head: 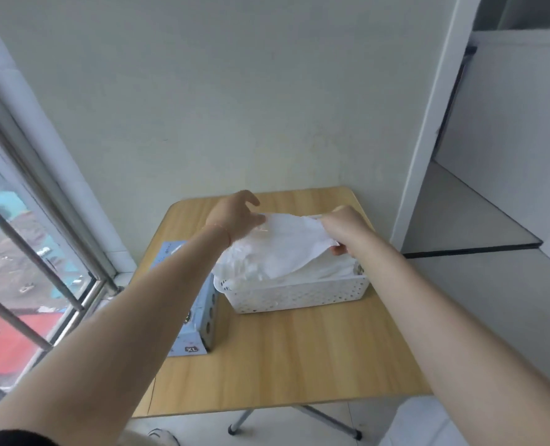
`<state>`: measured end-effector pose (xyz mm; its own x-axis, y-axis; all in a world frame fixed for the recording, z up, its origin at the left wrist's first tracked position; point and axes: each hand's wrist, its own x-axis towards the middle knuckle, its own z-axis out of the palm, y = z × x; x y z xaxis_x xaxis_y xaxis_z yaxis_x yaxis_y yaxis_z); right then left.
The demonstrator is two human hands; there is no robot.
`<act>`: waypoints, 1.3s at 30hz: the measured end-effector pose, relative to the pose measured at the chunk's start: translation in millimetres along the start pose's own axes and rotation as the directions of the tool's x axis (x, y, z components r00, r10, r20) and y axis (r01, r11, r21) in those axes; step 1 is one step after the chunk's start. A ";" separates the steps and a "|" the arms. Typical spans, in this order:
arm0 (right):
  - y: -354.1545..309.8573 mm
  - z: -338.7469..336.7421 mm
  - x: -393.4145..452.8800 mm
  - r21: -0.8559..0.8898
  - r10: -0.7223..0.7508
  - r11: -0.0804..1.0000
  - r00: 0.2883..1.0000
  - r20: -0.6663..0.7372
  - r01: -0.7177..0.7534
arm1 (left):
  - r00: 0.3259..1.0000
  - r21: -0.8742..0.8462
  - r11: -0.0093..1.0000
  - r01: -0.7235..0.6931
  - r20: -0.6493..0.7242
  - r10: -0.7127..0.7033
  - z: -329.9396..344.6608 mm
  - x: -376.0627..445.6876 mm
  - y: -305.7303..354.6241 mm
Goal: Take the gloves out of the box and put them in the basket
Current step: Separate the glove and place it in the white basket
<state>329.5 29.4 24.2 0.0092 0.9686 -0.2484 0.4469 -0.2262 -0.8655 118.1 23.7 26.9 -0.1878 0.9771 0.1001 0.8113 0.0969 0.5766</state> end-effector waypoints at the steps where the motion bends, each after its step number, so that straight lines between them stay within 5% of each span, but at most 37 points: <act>1: 5.3 -1.1 3.5 -0.091 -0.025 0.996 1.000 -0.015 0.023 | 0.996 0.051 0.998 -0.049 -0.068 0.052 5.8 -3.1 2.1; 3: 13.4 -2.4 7.2 -0.268 -0.087 0.960 0.996 -0.035 0.075 | 0.964 0.127 0.973 -0.193 -0.161 0.212 17.7 -12.5 4.2; 6: 19.8 -0.1 8.3 -0.425 -0.186 0.893 0.981 -0.052 0.147 | 0.933 0.175 0.917 -0.358 0.033 0.358 33.3 -29.4 4.5; 9: 21.7 0.4 8.1 -0.551 -0.286 0.814 0.952 -0.107 0.182 | 0.906 0.351 0.841 -0.410 0.263 0.332 45.2 -38.7 -3.1; 15: 28.3 -1.2 4.3 -0.742 -0.359 0.653 0.925 -0.123 0.154 | 0.913 0.422 0.822 -0.382 0.309 0.266 52.1 -43.7 -12.4; 20: 25.5 7.6 1.6 -0.734 -0.448 0.635 0.889 -0.097 0.240 | 0.877 0.425 0.808 -0.408 0.430 0.216 52.2 -50.5 -8.0; 28: 27.4 18.8 3.4 -0.751 -0.317 0.622 0.948 0.016 0.221 | 0.925 0.367 0.849 -0.379 0.178 0.336 31.2 -49.9 -23.5; 39: 26.1 18.3 2.9 -0.804 -0.293 0.570 0.956 -0.007 0.169 | 0.938 0.445 0.841 -0.308 0.288 0.191 37.1 -56.2 -24.9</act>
<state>324.8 24.4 -7.1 -0.1160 0.9931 0.0190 0.9757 0.1175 -0.1851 129.0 -26.6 -23.2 0.1385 0.9899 -0.0296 0.9864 -0.1352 0.0932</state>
